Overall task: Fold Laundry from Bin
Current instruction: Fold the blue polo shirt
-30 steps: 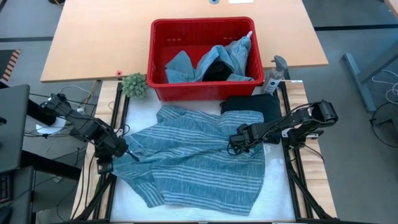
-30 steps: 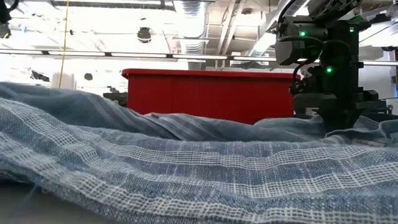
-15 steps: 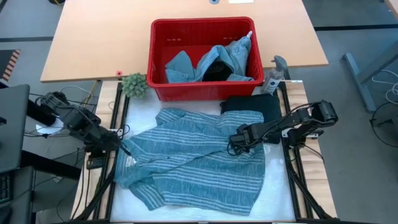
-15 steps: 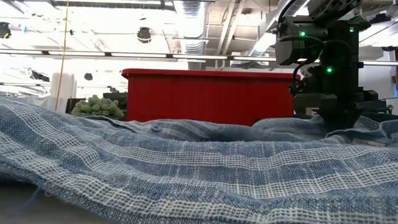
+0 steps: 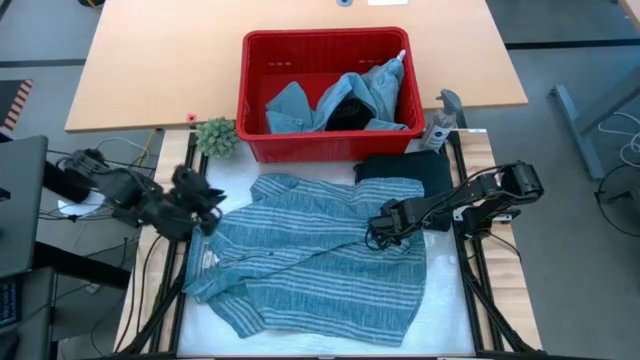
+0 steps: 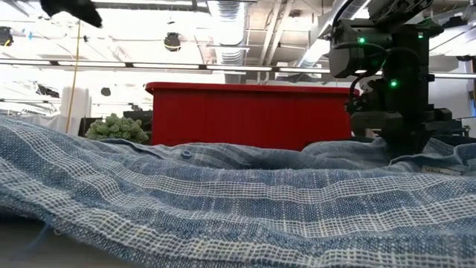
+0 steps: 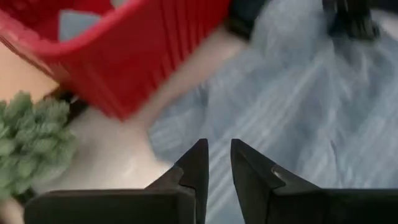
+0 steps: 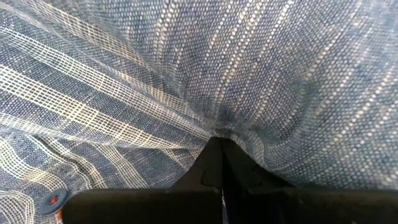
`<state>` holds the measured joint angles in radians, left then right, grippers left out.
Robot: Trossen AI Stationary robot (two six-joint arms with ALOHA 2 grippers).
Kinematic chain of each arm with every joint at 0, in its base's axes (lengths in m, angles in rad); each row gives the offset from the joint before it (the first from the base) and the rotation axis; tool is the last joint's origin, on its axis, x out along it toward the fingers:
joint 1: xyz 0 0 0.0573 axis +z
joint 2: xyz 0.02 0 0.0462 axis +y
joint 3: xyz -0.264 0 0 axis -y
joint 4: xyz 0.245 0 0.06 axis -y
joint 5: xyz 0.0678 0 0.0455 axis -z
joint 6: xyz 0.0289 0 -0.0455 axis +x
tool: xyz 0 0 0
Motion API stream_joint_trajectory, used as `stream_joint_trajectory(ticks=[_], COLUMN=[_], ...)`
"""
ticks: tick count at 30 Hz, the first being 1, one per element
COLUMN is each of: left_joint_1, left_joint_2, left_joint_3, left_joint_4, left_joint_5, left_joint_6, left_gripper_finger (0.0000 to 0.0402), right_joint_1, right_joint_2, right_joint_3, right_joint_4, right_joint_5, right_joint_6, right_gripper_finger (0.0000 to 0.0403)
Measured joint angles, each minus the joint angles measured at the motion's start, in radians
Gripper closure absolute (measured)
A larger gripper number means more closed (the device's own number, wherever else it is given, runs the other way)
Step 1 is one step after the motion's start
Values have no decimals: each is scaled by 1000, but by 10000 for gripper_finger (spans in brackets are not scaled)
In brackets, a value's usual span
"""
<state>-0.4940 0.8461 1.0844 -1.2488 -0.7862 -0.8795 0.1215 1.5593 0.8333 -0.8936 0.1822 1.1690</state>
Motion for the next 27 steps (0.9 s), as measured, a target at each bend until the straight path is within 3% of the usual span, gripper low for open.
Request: stream_joint_trajectory(ticks=[5, 8, 10, 14, 20, 27], left_joint_1=[165, 276, 362, 559, 828, 969], left_joint_2=[24, 24, 23, 23, 27, 143], left_joint_3=[-151, -256, -314, -409, -515, -536], left_joint_4=[233, 369, 466, 556, 725, 773], left_joint_5=[58, 138, 232, 428, 579, 712], left_joint_6=[-80, -155, -127, -114, -63, 30], left_gripper_finger=[318, 298, 284, 256, 228, 222], right_joint_1=[0, 0, 0, 0, 0, 0], right_joint_2=[0, 0, 0, 0, 0, 0], right_joint_3=[0, 0, 0, 0, 0, 0], right_joint_4=[21, 22, 23, 24, 24, 27], right_joint_5=[0, 0, 1, 1, 1, 1], right_joint_6=[0, 0, 0, 0, 0, 0], right_gripper_finger=[382, 382, 382, 382, 382, 382])
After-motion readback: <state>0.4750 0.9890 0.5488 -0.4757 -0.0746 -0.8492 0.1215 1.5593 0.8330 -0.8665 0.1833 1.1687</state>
